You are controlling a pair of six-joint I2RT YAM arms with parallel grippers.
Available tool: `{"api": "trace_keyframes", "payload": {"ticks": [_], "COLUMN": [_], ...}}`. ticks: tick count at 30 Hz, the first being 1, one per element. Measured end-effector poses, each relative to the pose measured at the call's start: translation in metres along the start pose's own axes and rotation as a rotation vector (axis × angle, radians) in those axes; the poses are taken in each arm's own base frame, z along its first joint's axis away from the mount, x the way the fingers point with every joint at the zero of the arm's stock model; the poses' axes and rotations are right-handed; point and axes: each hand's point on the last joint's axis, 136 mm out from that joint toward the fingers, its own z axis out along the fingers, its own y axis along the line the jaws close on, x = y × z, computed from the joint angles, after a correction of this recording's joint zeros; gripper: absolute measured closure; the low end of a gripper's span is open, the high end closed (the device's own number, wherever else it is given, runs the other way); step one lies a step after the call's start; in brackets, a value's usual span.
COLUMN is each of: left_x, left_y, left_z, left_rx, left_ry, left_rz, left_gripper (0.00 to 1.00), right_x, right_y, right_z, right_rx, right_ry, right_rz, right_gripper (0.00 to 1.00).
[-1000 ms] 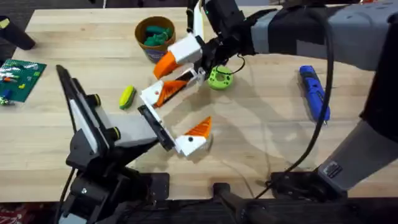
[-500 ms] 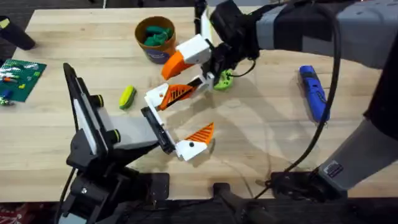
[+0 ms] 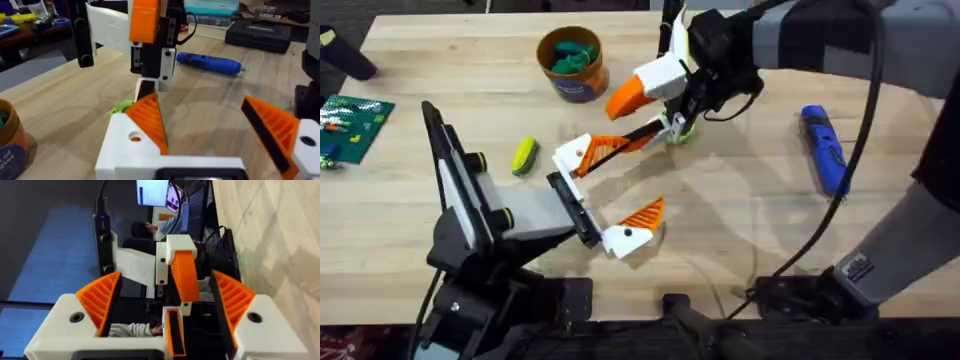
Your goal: Pick up the gripper from the table and insert it into the empty holder that is missing its gripper. Then pick up a screw, insert it into the mounting hole, and use the screwdriver to tighten it. Finally, clean up the table by picking up the vegetable and placing it into the bucket.
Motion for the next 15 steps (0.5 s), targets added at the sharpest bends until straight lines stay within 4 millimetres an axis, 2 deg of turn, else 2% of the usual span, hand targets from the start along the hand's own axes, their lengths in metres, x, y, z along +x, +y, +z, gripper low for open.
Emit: {"api": "trace_keyframes", "payload": {"ticks": [3,5,10,11,12,15], "left_x": [0.000,0.000,-0.004,-0.005,-0.005,-0.004], "left_y": [0.000,0.000,-0.001,-0.001,-0.001,-0.002], "left_z": [0.000,0.000,0.000,0.000,0.000,0.000], "left_rx": [0.000,0.000,0.004,0.005,0.007,0.008], "left_ry": [0.000,0.000,-0.015,-0.018,-0.017,-0.014], "left_rz": [0.000,0.000,0.022,0.024,0.024,0.021], "left_gripper": [0.014,0.015,0.015,0.015,0.015,0.014], "right_x": [0.000,0.000,0.000,0.000,0.000,0.000], "right_y": [0.000,0.000,-0.007,-0.008,-0.009,-0.010], "right_z": [0.000,0.000,0.000,-0.001,-0.001,-0.001], "right_rx": [0.000,0.000,0.039,0.045,0.049,0.057], "right_ry": [0.000,0.000,0.003,0.002,0.001,0.002], "right_rz": [-0.014,-0.023,-0.025,-0.025,-0.026,-0.032], "right_gripper": [0.024,0.150,0.859,0.952,0.980,0.984]}}
